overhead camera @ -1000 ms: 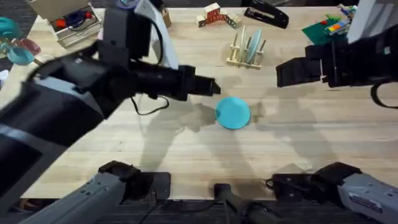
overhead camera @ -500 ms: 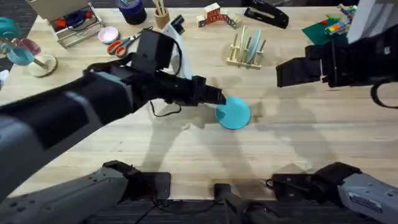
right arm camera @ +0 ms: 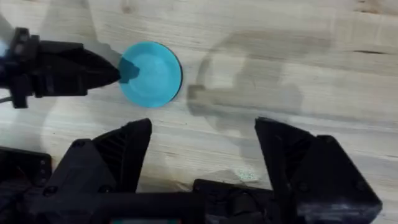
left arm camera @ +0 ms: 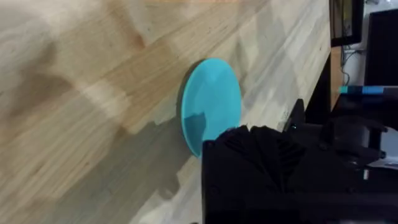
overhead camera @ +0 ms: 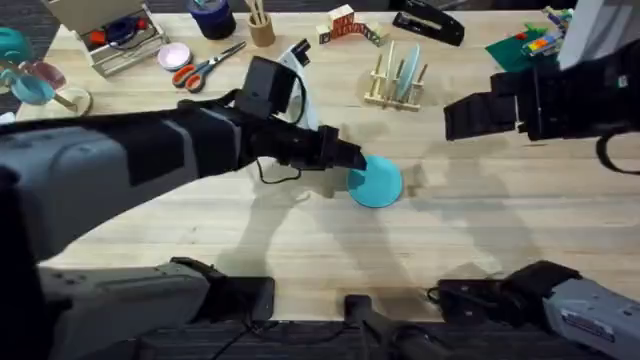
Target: Pick up the plates from the table one by one and place each into a slot on the dish rack.
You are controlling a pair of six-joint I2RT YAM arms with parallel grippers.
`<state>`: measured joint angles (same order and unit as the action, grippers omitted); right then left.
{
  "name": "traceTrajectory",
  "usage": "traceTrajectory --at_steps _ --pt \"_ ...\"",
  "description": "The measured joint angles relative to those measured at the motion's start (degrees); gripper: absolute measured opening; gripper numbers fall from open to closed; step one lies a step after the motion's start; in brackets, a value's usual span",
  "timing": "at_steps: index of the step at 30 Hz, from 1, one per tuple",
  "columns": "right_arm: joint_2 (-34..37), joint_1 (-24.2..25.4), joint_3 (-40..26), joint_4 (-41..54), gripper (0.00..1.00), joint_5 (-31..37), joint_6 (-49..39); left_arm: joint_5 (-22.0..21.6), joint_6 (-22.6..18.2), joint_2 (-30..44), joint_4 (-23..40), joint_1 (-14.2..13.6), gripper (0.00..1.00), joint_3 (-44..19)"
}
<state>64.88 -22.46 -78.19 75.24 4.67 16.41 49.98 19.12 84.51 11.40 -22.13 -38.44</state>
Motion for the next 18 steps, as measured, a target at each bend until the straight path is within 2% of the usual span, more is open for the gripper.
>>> traceTrajectory --at_steps 4,10,18 --pt "0.0 0.0 0.0 0.0 0.994 0.0 0.0 0.0 0.0 2.1 -1.6 -1.2 0.042 0.0" --pt "0.0 0.0 0.0 0.0 0.995 0.0 -0.2 0.2 -0.1 5.6 -4.9 -1.3 0.042 0.0" --pt "0.0 0.0 0.0 0.0 0.994 0.0 -0.7 0.2 -0.1 10.2 -6.1 -1.3 0.042 0.0"
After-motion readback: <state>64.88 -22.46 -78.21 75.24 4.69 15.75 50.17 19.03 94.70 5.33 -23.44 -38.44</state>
